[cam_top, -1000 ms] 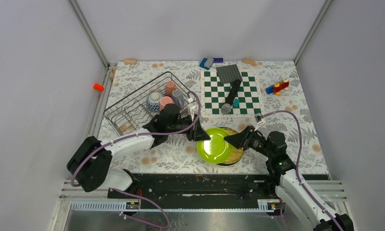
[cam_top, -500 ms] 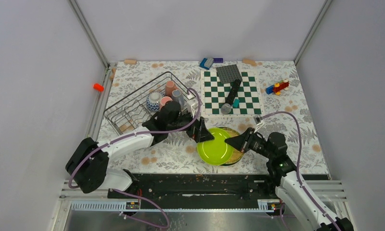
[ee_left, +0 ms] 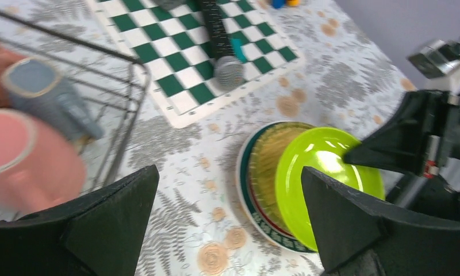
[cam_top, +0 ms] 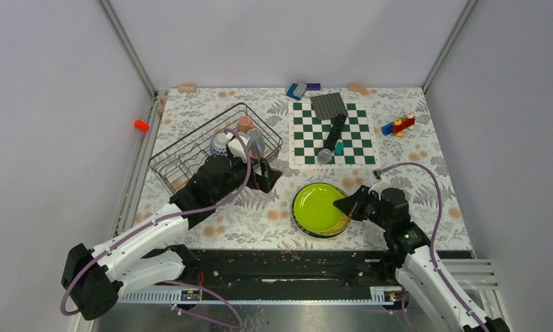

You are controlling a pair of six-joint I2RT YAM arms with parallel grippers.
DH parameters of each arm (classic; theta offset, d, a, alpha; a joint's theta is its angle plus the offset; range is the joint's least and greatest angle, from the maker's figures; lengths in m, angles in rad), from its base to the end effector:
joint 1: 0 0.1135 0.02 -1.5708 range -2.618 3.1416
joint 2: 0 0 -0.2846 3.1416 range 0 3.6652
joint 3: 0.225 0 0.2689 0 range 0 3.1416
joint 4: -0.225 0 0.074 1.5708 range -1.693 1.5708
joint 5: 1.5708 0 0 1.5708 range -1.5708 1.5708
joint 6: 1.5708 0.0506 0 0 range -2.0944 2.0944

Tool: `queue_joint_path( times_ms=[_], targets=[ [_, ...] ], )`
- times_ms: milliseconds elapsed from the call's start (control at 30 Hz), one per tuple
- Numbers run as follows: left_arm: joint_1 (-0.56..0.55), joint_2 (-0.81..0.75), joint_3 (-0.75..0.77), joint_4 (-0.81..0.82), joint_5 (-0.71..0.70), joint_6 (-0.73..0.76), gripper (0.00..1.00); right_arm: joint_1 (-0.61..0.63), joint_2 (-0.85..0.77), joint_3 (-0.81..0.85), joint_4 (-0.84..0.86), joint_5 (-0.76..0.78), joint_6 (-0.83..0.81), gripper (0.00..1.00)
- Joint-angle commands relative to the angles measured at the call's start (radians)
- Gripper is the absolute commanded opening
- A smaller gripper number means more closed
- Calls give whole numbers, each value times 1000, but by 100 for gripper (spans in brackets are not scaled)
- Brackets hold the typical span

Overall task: Unload the mixed dishes from the dish rack
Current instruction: Place the plate at the center of the board.

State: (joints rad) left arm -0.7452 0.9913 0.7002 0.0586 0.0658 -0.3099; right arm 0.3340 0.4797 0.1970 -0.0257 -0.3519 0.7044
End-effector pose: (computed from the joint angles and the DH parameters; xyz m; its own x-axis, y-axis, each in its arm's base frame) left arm 0.1841 -0.1744 0.3052 -0.3820 -0.0616 -0.9221 0.6376 0.7047 -0.3112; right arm 0.1376 0.0662 0.1925 -0.6187 0.4288 -0.6583 -0.2852 0.6582 0.6968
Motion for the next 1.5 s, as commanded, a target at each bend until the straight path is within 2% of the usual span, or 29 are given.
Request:
queue_joint_path(
  times_ms=[0, 133, 233, 433, 600, 767, 1000, 1167, 1300, 1367, 1433, 1467],
  targets=[
    [1, -61, -39, -34, -296, 6, 99, 7, 54, 69, -82, 72, -11, 0],
    [2, -92, -57, -52, -454, -36, 99, 7, 67, 71, -104, 89, -12, 0],
    [2, -95, -67, -57, -521, -49, 99, 7, 52, 66, -132, 137, -14, 2],
    [2, -47, -56, -57, -588, -65, 99, 7, 36, 66, -195, 249, -16, 5],
    [10, 0, -40, -57, -598, -71, 99, 7, 56, 63, -179, 238, -22, 12],
    [31, 32, -30, -57, -579, -78, 99, 7, 71, 63, -169, 230, -39, 24],
    [111, 86, -14, -76, -469, -95, 99, 7, 33, 61, -173, 228, -56, 41],
    [151, 123, -6, -72, -408, -95, 98, 7, -19, 75, -212, 249, -74, 62],
    [175, 151, 4, -73, -373, -90, 97, 8, -74, 78, -243, 274, -82, 72],
    [180, 166, 8, -73, -369, -88, 96, 7, -95, 78, -253, 285, -85, 80],
    [185, 180, 13, -76, -369, -82, 95, 7, -114, 78, -254, 285, -85, 98],
    [187, 187, 17, -79, -371, -79, 95, 7, -123, 77, -253, 283, -85, 99]
  ],
)
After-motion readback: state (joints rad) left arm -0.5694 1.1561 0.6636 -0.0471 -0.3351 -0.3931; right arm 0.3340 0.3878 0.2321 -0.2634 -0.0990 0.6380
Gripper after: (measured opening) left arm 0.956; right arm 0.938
